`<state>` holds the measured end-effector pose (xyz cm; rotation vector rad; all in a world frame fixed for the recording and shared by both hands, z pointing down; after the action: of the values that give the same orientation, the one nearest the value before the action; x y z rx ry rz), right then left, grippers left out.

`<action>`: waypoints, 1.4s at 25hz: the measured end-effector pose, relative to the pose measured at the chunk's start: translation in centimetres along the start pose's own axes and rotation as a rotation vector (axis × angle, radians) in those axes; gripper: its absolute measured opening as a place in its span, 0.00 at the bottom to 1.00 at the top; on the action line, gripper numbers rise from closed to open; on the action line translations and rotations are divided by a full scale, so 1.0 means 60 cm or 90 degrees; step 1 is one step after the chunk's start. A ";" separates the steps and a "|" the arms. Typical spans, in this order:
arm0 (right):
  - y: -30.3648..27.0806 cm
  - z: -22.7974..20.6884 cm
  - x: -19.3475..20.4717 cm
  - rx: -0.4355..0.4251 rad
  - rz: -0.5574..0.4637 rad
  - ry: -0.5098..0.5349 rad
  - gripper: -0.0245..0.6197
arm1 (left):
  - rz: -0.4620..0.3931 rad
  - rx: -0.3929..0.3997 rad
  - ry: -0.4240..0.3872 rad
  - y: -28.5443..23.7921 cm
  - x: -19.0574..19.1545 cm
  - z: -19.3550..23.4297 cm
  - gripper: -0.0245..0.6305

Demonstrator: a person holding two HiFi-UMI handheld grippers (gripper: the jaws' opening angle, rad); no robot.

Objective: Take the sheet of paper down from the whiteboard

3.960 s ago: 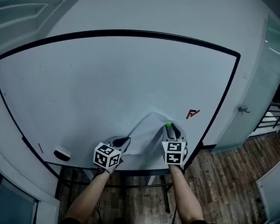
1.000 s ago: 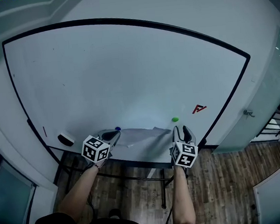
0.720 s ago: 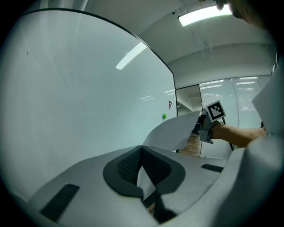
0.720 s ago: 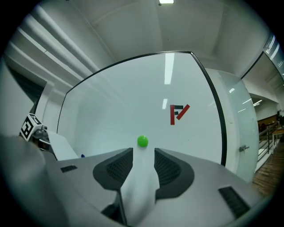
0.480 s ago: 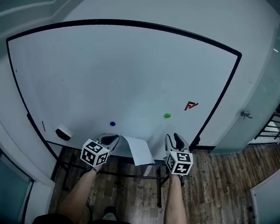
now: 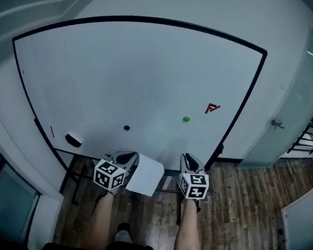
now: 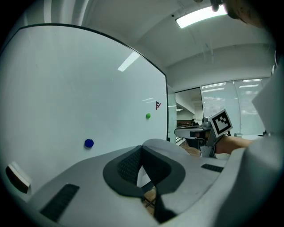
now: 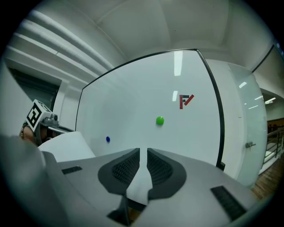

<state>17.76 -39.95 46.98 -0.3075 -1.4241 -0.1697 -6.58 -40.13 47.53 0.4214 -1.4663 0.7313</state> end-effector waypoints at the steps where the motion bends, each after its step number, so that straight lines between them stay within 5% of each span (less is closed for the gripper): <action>1: 0.005 0.008 0.003 -0.004 0.006 0.014 0.13 | -0.002 -0.002 0.004 0.004 0.002 -0.006 0.07; 20: 0.104 0.070 0.031 -0.052 0.006 -0.011 0.08 | -0.033 -0.042 0.030 0.095 0.033 -0.053 0.07; 35: 0.132 0.045 0.027 -0.046 -0.004 -0.003 0.08 | -0.070 -0.075 0.010 0.119 0.005 -0.073 0.07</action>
<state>17.79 -31.46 48.03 -0.3636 -1.4262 -0.2263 -8.12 -32.01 46.19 0.4021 -1.4521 0.5564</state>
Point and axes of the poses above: the fingertips, and each gripper's own axes: y backward along the fingers, z to its left, x out of its underside, the point moved 5 cm from there along y, backward along the fingers, and after that the axes turned 4 degrees about y, right-handed, at the moved point
